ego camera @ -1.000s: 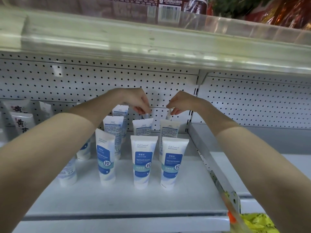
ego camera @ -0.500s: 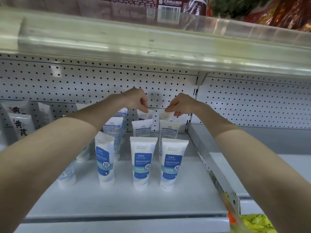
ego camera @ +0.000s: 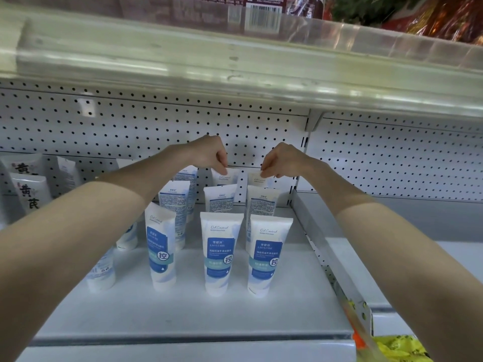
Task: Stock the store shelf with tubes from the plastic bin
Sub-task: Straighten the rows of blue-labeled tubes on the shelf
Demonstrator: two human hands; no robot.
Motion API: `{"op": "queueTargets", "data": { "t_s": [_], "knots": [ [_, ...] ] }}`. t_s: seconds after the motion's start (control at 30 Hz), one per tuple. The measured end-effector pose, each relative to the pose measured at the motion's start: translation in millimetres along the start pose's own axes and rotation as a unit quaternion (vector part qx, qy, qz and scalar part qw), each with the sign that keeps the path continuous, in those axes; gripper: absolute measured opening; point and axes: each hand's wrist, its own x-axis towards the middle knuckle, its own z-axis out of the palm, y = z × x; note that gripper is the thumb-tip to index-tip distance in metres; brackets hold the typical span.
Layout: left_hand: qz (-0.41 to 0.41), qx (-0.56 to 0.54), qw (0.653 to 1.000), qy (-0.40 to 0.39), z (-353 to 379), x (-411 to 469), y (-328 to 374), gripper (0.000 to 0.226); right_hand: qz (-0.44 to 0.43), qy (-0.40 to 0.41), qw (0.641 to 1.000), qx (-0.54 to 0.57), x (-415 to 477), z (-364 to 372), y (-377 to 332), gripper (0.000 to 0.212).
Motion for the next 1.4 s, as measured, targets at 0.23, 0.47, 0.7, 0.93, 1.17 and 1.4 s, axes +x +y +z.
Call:
{"op": "queueTargets", "data": {
  "t_s": [0.23,0.47,0.7,0.93,1.17,1.4],
  "knots": [
    [-0.011,0.015,0.999,-0.032,-0.8,-0.1,-2.2,0.008,0.018,-0.019,1.000,0.004,0.9,4.2,-1.3,0.028],
    [-0.020,-0.005,1.000,-0.013,1.6,2.3,-2.3,0.011,0.020,-0.005,1.000,-0.010,1.5,0.6,4.8,0.028],
    [-0.026,0.000,1.000,0.003,3.6,7.6,-3.6,0.018,0.021,0.005,1.000,0.002,2.6,2.4,6.6,0.029],
    [-0.034,0.006,0.999,0.018,4.9,10.7,-7.5,0.019,0.023,0.010,1.000,0.003,4.6,4.1,6.2,0.026],
    [-0.033,0.008,0.999,0.018,4.8,10.3,-9.7,0.017,0.024,0.011,1.000,0.003,4.7,4.7,4.8,0.026],
    [-0.033,0.003,0.999,0.007,5.6,8.1,-8.1,0.019,0.024,0.007,1.000,0.004,2.5,4.9,5.7,0.024]
  ]
}}
